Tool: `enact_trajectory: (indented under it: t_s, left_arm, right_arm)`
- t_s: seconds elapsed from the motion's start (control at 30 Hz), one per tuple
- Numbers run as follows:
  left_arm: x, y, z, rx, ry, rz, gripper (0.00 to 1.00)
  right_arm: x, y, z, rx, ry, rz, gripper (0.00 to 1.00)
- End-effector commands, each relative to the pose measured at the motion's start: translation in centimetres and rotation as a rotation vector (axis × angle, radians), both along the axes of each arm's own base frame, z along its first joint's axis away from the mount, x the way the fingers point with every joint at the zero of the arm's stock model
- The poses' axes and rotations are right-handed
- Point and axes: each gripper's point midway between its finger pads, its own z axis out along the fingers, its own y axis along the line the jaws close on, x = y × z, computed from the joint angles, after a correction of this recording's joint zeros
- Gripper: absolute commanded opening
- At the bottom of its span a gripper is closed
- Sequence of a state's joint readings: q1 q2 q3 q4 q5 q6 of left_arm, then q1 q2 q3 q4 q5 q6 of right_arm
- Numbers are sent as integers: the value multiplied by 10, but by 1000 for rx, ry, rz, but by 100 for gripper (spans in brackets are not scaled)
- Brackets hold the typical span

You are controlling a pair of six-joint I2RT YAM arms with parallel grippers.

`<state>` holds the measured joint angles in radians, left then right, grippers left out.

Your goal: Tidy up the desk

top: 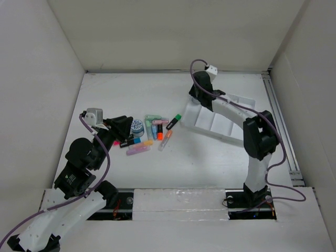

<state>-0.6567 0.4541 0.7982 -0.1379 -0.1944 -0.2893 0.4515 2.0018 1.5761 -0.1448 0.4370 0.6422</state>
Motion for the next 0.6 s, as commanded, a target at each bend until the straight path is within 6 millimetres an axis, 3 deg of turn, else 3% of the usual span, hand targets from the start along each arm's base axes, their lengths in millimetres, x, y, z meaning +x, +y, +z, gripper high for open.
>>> enact_trajectory:
  t_s: [0.0, 0.03, 0.07, 0.1, 0.13, 0.17, 0.2, 0.23, 0.27, 0.37, 0.4, 0.43, 0.57]
  left_arm:
    - [1, 18, 15, -58, -37, 87, 27]
    - [1, 23, 15, -78, -32, 113, 24]
    - [2, 28, 15, -88, -30, 137, 11]
    - [2, 36, 15, -100, -27, 177, 5]
    - [1, 40, 16, -112, -29, 194, 1]
    - [0, 46, 18, -130, -32, 218, 0]
    - [-1, 49, 18, -137, -32, 230, 1]
    - [-1, 51, 19, -144, -32, 238, 2]
    - [-2, 53, 19, -157, -30, 248, 12]
    - [-5, 62, 22, -185, -44, 276, 36]
    - [-8, 63, 25, -195, -57, 273, 39]
    - [-8, 63, 24, -194, -60, 271, 43]
    - [-8, 59, 24, -184, -63, 251, 49]
  right_arm:
    - [-44, 77, 79, 117, -197, 209, 7]
    - [-73, 115, 80, 139, -203, 309, 2]
    - [-90, 135, 79, 150, -209, 377, 2]
    - [-111, 155, 69, 154, -196, 454, 6]
    - [-124, 174, 71, 166, -214, 502, 23]
    - [-152, 203, 66, 164, -207, 581, 38]
    - [-163, 217, 54, 153, -189, 624, 53]
    - [-173, 230, 51, 148, -184, 661, 79]
    - [-192, 248, 45, 132, -176, 716, 87]
    - [-208, 273, 21, 80, -140, 779, 99]
    - [-217, 284, 14, 64, -129, 799, 99]
    - [-220, 288, -6, 26, -90, 805, 99]
    - [-219, 311, -15, -15, -94, 799, 100]
